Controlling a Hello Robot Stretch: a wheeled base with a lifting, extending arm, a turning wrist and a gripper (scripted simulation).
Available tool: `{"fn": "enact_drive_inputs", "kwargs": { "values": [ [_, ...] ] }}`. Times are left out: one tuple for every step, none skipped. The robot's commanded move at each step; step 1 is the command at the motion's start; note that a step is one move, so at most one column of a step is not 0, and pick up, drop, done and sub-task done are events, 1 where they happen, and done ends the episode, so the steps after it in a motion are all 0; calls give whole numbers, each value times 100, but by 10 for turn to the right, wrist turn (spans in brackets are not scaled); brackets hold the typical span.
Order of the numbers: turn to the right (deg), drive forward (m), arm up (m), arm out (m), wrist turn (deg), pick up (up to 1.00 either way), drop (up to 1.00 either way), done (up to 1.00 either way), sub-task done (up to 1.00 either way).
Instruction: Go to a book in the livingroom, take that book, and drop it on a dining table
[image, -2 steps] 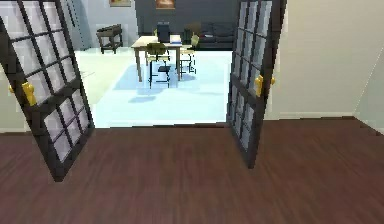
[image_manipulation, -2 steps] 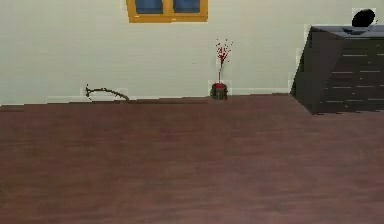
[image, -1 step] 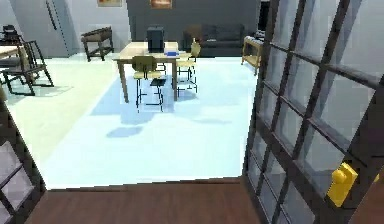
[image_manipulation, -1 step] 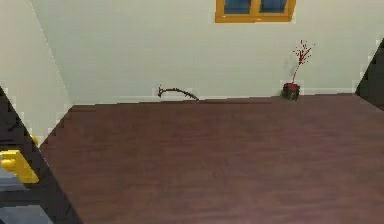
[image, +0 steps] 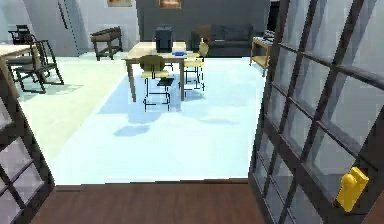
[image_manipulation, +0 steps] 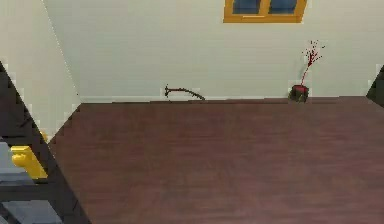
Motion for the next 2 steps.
{"fn": "enact_drive_inputs", "kwargs": {
  "values": [
    [0,100,0,0,0,0,0,0,0],
    [-30,0,0,0,0,0,0,0,0]
  ]
}}
